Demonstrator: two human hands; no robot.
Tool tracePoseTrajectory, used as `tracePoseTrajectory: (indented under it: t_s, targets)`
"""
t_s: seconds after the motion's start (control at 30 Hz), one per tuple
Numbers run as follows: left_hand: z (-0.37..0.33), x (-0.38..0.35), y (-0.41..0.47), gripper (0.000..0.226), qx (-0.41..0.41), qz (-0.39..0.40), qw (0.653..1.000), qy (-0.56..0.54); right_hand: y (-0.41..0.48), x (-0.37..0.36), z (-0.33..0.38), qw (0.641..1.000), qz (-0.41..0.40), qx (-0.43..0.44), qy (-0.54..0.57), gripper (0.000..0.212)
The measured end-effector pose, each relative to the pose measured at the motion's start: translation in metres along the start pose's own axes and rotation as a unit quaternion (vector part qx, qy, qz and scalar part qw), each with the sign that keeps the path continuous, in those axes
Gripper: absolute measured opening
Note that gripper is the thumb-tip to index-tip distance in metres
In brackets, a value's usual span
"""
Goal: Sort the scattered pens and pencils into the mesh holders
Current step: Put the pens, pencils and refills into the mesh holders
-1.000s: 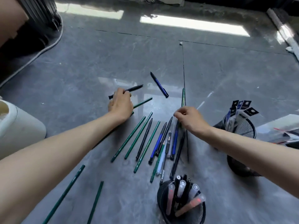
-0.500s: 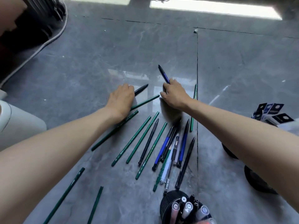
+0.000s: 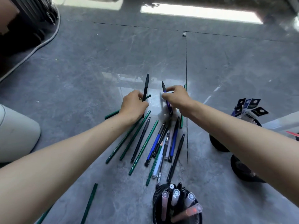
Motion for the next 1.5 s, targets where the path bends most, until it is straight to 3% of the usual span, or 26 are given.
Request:
tracePoseTrajectory:
  t_s: [0.13,0.27,0.37,0.47,0.57,0.7,0.83,0.97,1.03,1.13,1.33,1.5]
  targets:
    - [-0.02,-0.009,-0.022,0.032,0.044,0.082,0.977,-0.194,-0.029,0.008,0.001,0.959,0.088,-0.092,0.253,0.018]
    - [-0.029,-0.009,-0.045,0.042,0.016,0.107,0.969,-0.22,-0.053,0.014,-0.004,0.911,0.142,-0.137,0.362,0.004]
    - [-0.034,-0.007,-0.059,0.034,-0.032,0.12,0.971,-0.205,-0.064,0.019,-0.002,0.889,0.178,-0.142,0.397,0.014]
    - [-0.043,0.001,-0.074,0.023,-0.109,0.16,0.968,-0.16,-0.076,0.022,0.002,0.904,0.167,-0.139,0.369,0.012]
    - [-0.051,0.007,-0.087,0.006,-0.155,0.171,0.966,-0.119,-0.083,0.024,0.0,0.926,0.088,-0.156,0.332,0.017]
    - [-0.048,0.011,-0.089,0.01,-0.158,0.106,0.981,-0.024,-0.097,0.036,-0.023,0.981,0.005,-0.163,0.102,0.03]
    - [-0.025,-0.003,-0.093,0.018,-0.108,0.166,0.97,0.143,-0.117,0.041,-0.059,0.98,0.027,-0.196,-0.031,0.022]
    - [-0.004,-0.03,-0.107,0.045,-0.091,0.181,0.932,0.302,-0.126,0.03,-0.083,0.978,0.035,-0.174,-0.113,0.034]
    - [0.003,-0.041,-0.115,0.05,-0.081,0.201,0.911,0.352,-0.127,0.025,-0.089,0.978,0.008,-0.164,-0.128,0.04]
    - [0.009,-0.046,-0.122,0.044,-0.068,0.213,0.914,0.337,-0.125,0.016,-0.09,0.979,-0.02,-0.152,-0.137,0.047]
    - [0.012,-0.039,-0.113,0.039,-0.08,0.191,0.922,0.326,-0.113,0.002,-0.087,0.977,-0.01,-0.177,-0.119,0.037]
    - [0.024,-0.032,-0.112,0.026,-0.11,0.194,0.915,0.336,-0.114,0.003,-0.086,0.981,-0.051,-0.171,-0.079,0.032]
Point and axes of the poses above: each hand's wrist, its own y-axis towards the middle knuckle, its own x-axis out of the back of the hand, z = x × y, the point moved 1 cm from there along y, towards the middle knuckle
